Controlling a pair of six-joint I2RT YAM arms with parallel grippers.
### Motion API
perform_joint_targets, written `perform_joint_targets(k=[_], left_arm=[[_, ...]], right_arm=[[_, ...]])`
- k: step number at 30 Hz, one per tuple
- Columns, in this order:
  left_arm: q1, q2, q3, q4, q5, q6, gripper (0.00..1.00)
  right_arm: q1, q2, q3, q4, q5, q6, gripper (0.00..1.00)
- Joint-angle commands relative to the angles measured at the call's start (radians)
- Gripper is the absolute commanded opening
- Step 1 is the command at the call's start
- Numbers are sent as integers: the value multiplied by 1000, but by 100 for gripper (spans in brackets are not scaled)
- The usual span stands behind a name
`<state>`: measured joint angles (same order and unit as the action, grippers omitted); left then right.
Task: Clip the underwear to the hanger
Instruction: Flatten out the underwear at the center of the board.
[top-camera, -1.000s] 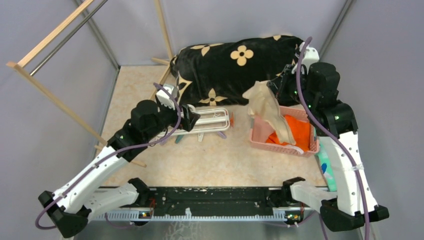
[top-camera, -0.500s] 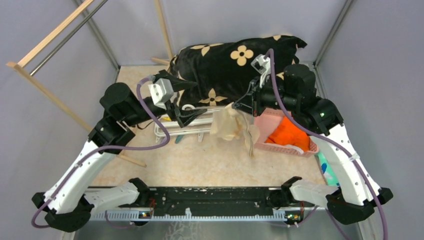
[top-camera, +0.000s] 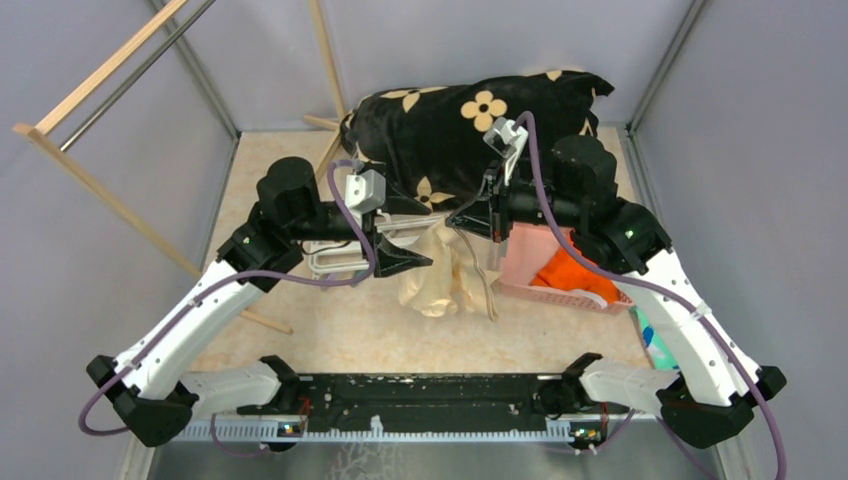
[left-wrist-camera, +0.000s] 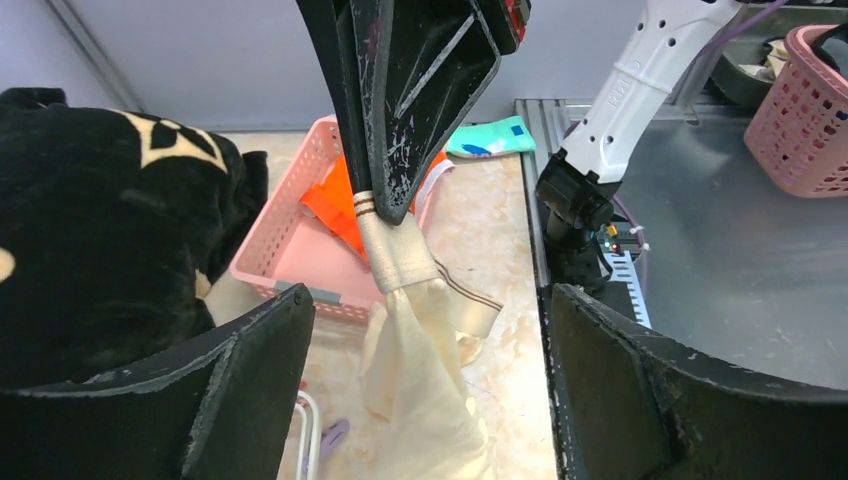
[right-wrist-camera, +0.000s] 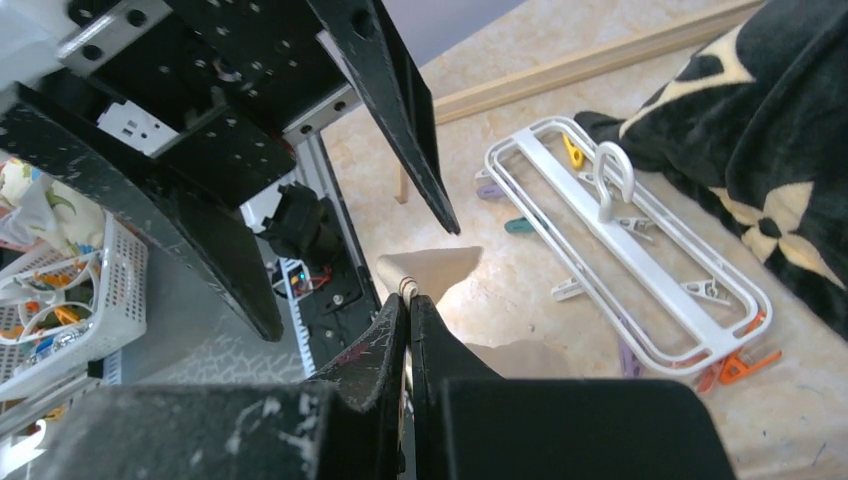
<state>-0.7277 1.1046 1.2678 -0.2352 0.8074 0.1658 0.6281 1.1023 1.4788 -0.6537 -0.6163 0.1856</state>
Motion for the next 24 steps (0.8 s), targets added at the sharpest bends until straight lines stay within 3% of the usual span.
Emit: perform_joint_targets(k=[1, 7, 10, 15, 20, 22, 24], left_arm=[[2, 24, 11, 31, 51, -62, 91], [1, 67, 32, 25, 43, -76, 85], [1, 84, 39, 21, 40, -76, 76], [1, 97, 58, -9, 34, -65, 48], [1, 81, 84, -83, -43, -20, 10], [2, 73, 104, -125, -76, 2, 0], [2, 67, 135, -188, -94, 50, 0]], right_arm=[[20, -37, -15, 114, -39, -1, 0], [27, -35, -36, 156, -50, 2, 0], [30, -32, -39, 160, -56, -3, 0], [33, -42, -60, 159, -52, -19, 0], [33, -71, -109, 172, -30, -30, 0], [33, -97, -138, 189, -33, -45, 10], [33, -134, -181, 221, -8, -44, 32]])
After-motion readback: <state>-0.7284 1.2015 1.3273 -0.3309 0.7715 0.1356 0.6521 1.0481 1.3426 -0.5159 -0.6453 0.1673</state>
